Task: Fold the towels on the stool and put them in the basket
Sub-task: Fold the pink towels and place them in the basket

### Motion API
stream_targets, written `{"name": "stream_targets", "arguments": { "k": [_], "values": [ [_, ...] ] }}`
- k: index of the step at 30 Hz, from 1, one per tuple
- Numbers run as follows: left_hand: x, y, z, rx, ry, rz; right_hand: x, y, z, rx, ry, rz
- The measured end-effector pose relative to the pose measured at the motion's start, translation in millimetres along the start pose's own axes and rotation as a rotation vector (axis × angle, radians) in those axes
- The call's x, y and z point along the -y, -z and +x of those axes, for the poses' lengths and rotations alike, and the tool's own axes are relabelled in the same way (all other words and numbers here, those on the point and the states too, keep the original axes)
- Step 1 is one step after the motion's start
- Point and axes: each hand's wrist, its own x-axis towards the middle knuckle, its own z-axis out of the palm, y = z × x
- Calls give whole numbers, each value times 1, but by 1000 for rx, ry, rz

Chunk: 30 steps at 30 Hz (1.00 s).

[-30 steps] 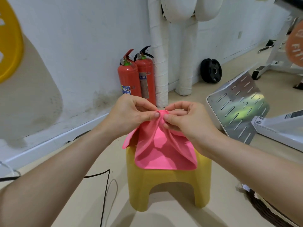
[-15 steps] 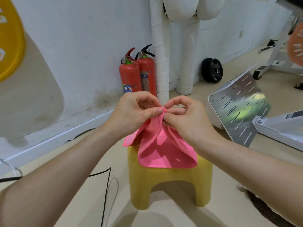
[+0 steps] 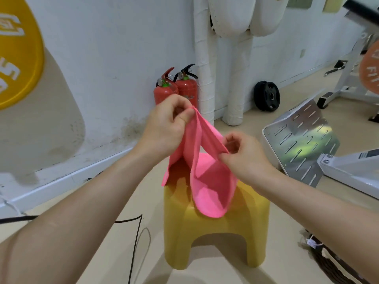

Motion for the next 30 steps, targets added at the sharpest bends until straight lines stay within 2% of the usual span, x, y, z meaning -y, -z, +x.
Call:
{"name": "stream_targets", "arguments": {
  "k": [5,7,9,13,17,19,21,24,26,28,30],
  "values": [
    [-6,34,42,-396,78,-42,-12,41,19,69,-234,-168],
    [-13,45,56,-491,103,-63,3,68,28,94,-338,-88],
    [-23,52,70,-512,140,-109,26,96,38,183,-414,40],
    [-58,73,91,-435,236,-332,71,149,64,308,-398,217],
    [-98,108,92,-186,232,-582,113,192,80,274,-349,473],
    [-104,122,92,-37,222,-605,126,204,84,261,-297,508],
    [-99,125,91,65,262,-489,124,207,87,249,-295,429],
    [-75,105,84,59,404,-204,98,193,92,194,-302,-23],
    [-49,85,75,22,439,-51,76,174,97,109,-287,-262],
    [-30,70,69,-60,421,52,63,157,102,-60,-210,-344],
    [-25,67,73,-195,357,17,61,150,110,-274,-97,-278]
  ]
}}
